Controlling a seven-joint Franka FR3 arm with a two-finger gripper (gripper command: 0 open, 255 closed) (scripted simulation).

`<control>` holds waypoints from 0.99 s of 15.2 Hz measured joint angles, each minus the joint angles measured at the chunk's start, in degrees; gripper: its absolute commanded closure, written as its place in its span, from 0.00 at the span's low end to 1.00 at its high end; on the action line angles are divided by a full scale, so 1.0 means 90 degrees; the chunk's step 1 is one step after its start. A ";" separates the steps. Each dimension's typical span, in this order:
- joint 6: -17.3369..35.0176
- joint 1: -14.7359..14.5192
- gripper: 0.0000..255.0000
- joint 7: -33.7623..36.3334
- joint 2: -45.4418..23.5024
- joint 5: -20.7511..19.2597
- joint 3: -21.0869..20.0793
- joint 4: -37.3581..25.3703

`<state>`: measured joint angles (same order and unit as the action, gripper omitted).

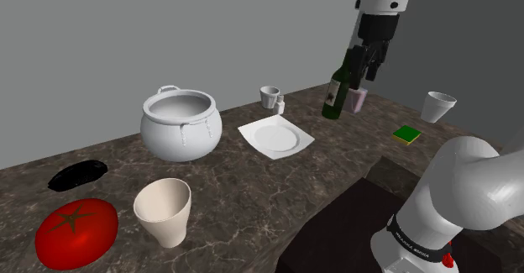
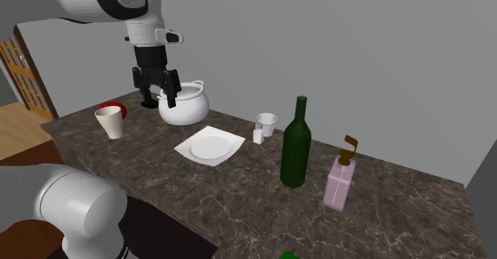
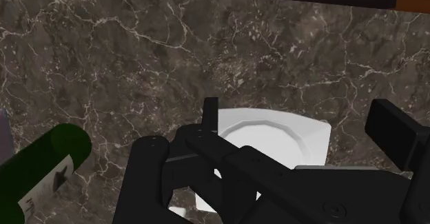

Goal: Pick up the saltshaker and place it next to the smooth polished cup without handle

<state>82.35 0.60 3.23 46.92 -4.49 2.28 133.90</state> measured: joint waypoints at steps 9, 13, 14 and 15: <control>0.1523 0.0106 0.00 -0.0113 -0.1122 -0.0250 0.0299 0.0184; 0.2300 0.0166 0.00 -0.0185 -0.1854 -0.0352 0.0471 0.0094; 0.2514 0.0189 0.00 -0.0222 -0.2048 -0.0381 0.0532 0.0079; 0.2697 0.0191 0.00 -0.0226 -0.2286 -0.0385 0.0563 -0.0013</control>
<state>106.63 2.32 1.19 26.34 -7.96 7.35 133.79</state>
